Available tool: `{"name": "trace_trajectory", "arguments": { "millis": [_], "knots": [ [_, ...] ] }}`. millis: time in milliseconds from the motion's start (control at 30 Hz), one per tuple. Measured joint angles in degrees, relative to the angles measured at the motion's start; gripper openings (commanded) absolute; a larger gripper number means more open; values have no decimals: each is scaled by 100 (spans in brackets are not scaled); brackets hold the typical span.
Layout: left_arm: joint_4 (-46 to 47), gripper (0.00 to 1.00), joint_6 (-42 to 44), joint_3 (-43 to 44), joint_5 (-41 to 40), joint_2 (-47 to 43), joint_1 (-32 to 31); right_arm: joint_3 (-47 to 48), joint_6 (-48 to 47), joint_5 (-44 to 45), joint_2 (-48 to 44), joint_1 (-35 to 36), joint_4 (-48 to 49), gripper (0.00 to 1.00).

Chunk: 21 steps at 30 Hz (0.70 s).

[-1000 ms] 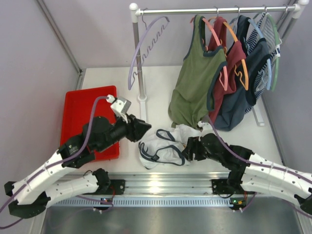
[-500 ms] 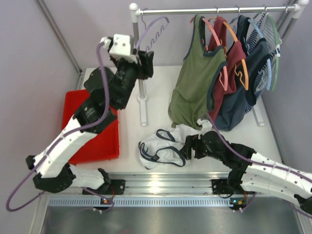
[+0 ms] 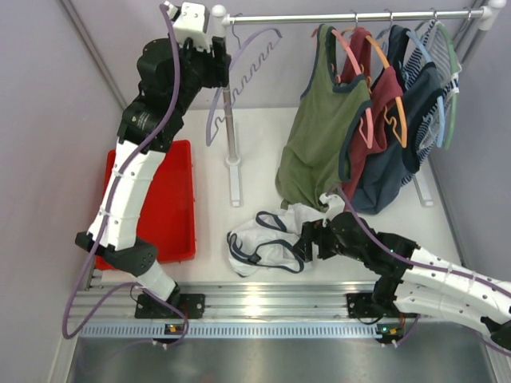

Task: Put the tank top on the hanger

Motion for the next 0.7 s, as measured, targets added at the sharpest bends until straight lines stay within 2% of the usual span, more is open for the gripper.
{"name": "trace_trajectory", "arguments": {
  "millis": [167, 367, 633, 700],
  "knots": [
    [-297, 60, -50, -55, 774, 76, 396, -2, 2, -22, -46, 0, -4, 84],
    [-402, 58, -39, -216, 1338, 199, 382, -7, 7, -33, -74, -2, -4, 84],
    [-461, 55, 103, -581, 1388, 352, 382, -13, 11, -33, -122, 0, -4, 84],
    [-468, 51, 131, -603, 1388, 352, 382, -13, 13, -33, -138, 0, -7, 84]
  ]
}}
